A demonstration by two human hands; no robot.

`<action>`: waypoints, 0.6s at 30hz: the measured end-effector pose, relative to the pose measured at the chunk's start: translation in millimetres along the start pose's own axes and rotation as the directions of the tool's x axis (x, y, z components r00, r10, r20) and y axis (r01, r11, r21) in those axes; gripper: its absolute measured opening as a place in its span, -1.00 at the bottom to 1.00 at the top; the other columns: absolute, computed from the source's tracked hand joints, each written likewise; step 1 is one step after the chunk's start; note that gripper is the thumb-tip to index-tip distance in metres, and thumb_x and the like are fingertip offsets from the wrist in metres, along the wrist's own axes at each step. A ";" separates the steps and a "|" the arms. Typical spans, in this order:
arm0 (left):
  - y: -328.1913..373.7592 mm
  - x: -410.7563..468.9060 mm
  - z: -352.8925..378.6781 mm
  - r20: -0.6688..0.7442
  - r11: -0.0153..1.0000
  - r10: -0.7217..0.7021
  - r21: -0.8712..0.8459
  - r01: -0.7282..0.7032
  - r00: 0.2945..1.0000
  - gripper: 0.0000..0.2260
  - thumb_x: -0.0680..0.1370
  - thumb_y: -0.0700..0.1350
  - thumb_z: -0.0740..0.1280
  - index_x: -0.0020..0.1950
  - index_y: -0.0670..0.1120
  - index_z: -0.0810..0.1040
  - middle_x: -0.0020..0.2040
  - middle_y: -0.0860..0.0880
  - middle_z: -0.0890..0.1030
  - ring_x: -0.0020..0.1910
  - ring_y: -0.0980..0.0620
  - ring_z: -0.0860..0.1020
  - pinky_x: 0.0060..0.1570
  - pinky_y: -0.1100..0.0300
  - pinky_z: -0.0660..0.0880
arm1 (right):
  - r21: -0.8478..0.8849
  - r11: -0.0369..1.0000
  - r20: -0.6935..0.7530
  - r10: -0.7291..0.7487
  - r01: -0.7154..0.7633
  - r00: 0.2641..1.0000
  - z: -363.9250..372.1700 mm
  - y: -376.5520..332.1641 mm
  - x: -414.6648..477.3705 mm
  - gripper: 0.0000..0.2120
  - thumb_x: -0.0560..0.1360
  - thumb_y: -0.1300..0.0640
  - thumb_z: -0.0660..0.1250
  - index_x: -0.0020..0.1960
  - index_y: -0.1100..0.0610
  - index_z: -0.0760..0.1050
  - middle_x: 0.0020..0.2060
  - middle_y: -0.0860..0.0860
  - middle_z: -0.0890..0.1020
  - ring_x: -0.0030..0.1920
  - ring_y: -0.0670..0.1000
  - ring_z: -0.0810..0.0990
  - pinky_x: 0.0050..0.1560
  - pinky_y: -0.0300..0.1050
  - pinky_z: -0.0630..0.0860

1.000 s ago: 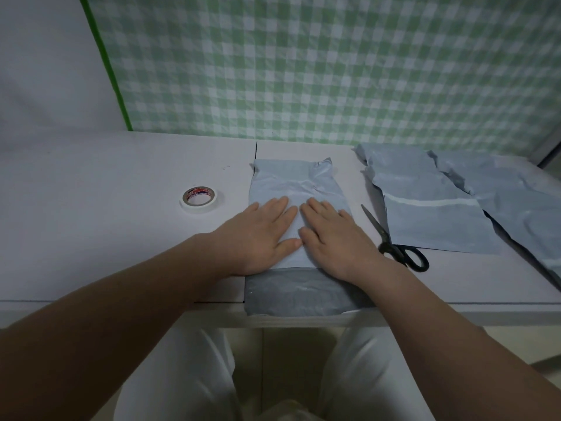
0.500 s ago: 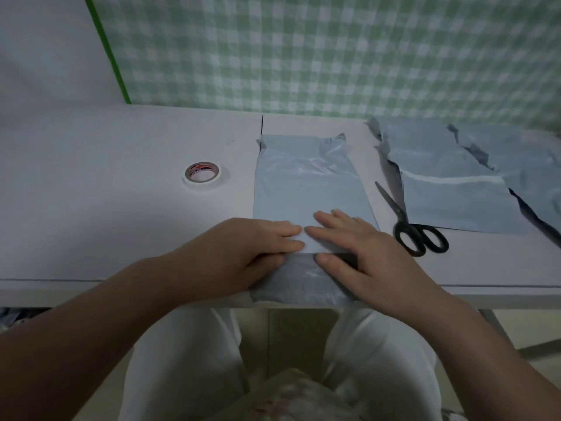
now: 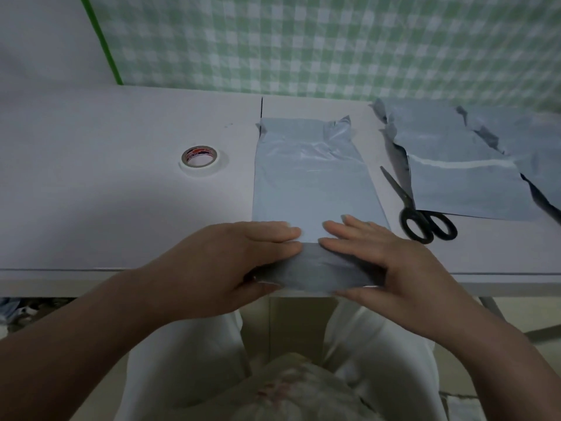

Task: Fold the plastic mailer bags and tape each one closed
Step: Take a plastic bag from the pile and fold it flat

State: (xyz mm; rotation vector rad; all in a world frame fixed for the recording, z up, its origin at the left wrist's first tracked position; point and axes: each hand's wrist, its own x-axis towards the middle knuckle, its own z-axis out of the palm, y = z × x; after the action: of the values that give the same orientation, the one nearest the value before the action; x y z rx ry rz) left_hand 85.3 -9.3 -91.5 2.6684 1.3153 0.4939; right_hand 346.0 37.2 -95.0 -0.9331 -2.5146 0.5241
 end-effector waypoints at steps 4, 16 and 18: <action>0.1 0.3 1.7 -0.077 0.999 -0.046 -0.029 0.044 0.996 -0.65 0.53 0.02 0.18 0.26 0.01 0.55 0.29 0.08 0.53 0.26 0.19 0.46 0.22 0.23 0.41 | 0.212 0.973 -0.073 0.104 -0.086 0.992 -7.8 2.6 -2.2 -0.65 0.38 0.05 0.40 0.16 -0.04 0.60 0.18 -0.23 0.58 0.31 -0.27 0.41 0.32 -0.32 0.34; 7.5 14.5 -4.8 -0.342 0.878 -0.478 -0.190 0.439 0.809 -0.71 0.54 -0.09 0.21 -0.36 0.13 0.29 -0.50 0.14 0.37 -0.35 0.25 0.43 -0.31 0.48 0.28 | 0.113 0.953 -0.445 0.302 -0.282 0.843 -4.3 -2.8 10.8 -0.91 0.45 0.10 0.32 -0.19 -0.08 0.54 -0.44 -0.29 0.52 -0.26 -0.32 0.50 -0.25 -0.54 0.33; 7.4 19.9 -3.7 -0.345 0.830 -0.557 -0.215 0.514 0.755 -0.66 0.57 -0.09 0.23 -0.40 0.08 0.27 -0.53 0.10 0.35 -0.41 0.20 0.43 -0.34 0.44 0.28 | 0.114 0.932 -0.438 0.359 -0.345 0.825 -1.2 -1.0 15.0 -0.84 0.49 0.09 0.35 -0.26 0.03 0.51 -0.51 -0.20 0.50 -0.36 -0.19 0.49 -0.33 -0.43 0.33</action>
State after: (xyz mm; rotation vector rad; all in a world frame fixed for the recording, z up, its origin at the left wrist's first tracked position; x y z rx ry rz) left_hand 100.8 1.7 -81.4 2.0063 2.0035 1.0125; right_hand 335.6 47.0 -89.8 -1.3468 -1.9187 0.3907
